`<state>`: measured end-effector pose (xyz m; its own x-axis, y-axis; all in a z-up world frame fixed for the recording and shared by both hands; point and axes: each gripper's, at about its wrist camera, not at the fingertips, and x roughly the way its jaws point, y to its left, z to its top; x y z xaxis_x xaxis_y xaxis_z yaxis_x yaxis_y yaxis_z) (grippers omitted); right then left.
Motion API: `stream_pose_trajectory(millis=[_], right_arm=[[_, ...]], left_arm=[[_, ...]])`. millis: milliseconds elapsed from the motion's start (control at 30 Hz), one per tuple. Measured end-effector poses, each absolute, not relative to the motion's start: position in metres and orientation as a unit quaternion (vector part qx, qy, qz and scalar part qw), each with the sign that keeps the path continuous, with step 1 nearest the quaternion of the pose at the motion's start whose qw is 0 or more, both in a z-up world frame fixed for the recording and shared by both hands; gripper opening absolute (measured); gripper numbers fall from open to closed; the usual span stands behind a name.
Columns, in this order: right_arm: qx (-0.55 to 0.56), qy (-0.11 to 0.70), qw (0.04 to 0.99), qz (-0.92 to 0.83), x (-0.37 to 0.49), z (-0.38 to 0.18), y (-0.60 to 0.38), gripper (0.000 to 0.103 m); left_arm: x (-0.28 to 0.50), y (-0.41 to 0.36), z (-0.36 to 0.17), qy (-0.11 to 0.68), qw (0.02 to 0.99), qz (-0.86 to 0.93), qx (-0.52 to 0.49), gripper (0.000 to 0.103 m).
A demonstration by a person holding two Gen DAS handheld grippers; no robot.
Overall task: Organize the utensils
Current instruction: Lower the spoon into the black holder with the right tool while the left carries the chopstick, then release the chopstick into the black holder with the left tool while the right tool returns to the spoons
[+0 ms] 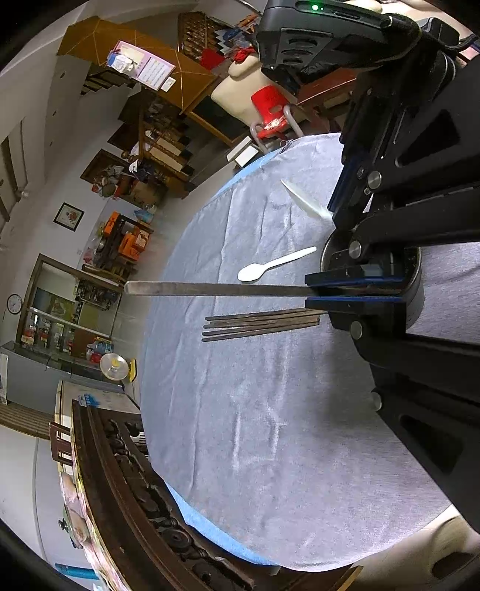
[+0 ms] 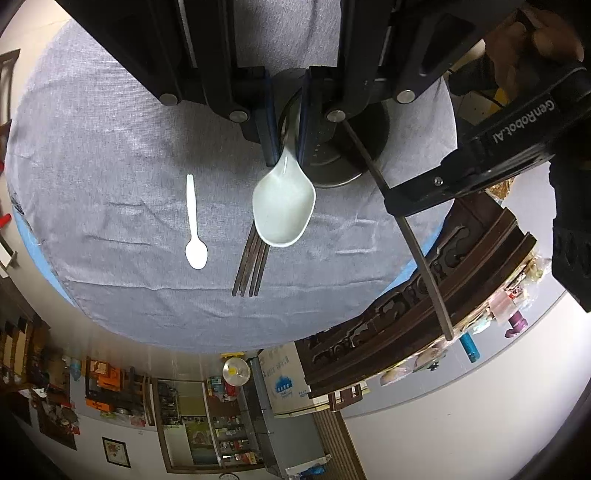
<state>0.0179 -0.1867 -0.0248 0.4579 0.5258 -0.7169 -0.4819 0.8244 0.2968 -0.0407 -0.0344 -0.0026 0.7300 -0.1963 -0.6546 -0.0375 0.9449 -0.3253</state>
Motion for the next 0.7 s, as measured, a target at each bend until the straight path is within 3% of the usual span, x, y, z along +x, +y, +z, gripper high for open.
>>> stream_pose_trajectory(millis=[167, 267, 367, 433, 700], right_arm=[[0.017, 0.432, 0.851, 0.298, 0.016, -0.025, -0.185, 0.014], [0.021, 0.430, 0.853, 0.296, 0.013, -0.024, -0.189, 0.017], [0.031, 0.425, 0.856, 0.292, 0.010, -0.020, -0.199, 0.024], [0.042, 0.424, 0.858, 0.288, 0.008, -0.018, -0.208, 0.028], [0.095, 0.451, 0.853, 0.246, 0.021, -0.031, -0.257, 0.031]], left_arm=[[-0.042, -0.034, -0.001, 0.368, 0.914, -0.047, -0.162, 0.005], [-0.045, -0.028, 0.002, 0.371, 0.911, -0.046, -0.171, 0.014], [-0.052, -0.019, 0.009, 0.366, 0.911, -0.039, -0.187, 0.046], [-0.060, -0.011, 0.017, 0.349, 0.916, -0.030, -0.195, 0.053], [-0.061, 0.033, 0.016, 0.344, 0.911, 0.027, -0.227, 0.059]])
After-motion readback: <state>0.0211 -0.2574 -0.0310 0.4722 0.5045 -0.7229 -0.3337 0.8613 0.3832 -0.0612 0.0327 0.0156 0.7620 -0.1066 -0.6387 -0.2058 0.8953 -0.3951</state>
